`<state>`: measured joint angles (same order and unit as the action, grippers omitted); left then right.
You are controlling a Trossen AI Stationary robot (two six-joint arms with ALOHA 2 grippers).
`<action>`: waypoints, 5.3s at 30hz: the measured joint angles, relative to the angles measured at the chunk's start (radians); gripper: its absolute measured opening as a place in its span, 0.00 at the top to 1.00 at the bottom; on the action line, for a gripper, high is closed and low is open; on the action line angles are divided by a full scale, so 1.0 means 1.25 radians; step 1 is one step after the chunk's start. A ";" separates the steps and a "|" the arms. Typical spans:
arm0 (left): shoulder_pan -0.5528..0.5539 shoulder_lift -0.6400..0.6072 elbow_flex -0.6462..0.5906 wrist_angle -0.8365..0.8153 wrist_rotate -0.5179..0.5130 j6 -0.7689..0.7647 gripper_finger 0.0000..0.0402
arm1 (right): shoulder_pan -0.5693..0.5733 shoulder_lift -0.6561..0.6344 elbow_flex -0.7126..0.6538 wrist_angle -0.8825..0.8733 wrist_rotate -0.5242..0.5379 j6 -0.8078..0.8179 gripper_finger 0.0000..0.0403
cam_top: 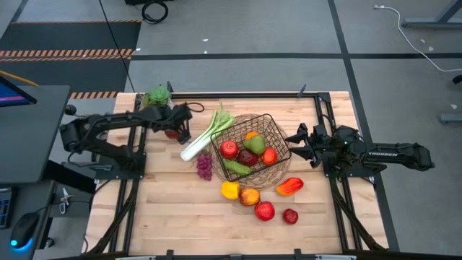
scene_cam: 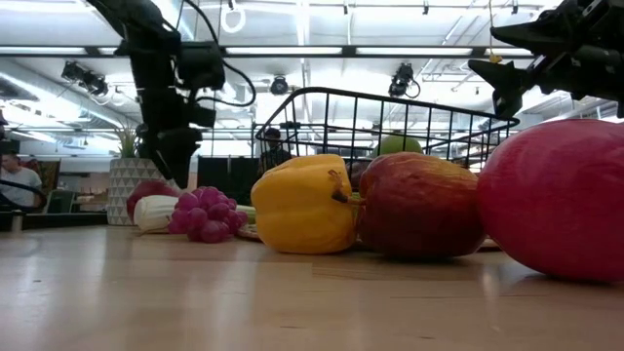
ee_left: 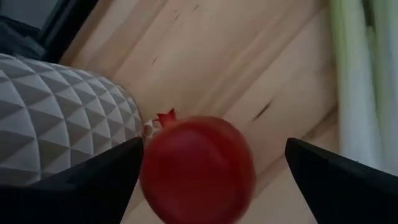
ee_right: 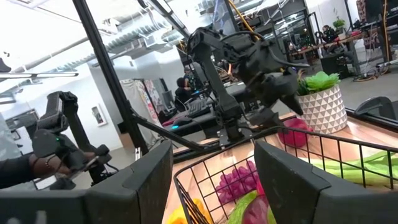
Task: Build produce basket
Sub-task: Put the red pomegranate into the black wire basket
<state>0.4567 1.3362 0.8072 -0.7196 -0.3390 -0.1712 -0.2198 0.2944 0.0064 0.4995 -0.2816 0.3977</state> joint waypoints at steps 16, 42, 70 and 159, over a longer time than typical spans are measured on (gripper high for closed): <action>-0.008 0.076 0.011 -0.134 -0.012 0.017 0.00 | 0.000 0.000 0.000 0.000 0.000 0.000 0.43; -0.080 0.081 -0.003 -0.116 0.053 0.048 0.00 | 0.000 0.000 0.000 0.000 0.000 0.000 0.43; -0.081 0.079 0.119 -0.243 0.062 0.114 0.06 | 0.000 0.000 0.000 0.000 0.000 0.000 0.43; -0.333 0.071 0.393 0.273 0.325 1.503 0.05 | 0.000 0.000 0.000 0.000 0.000 0.000 0.43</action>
<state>0.0400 1.4246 1.2980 -0.3782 0.0673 1.7080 -0.2195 0.2947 0.0067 0.4999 -0.2817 0.3977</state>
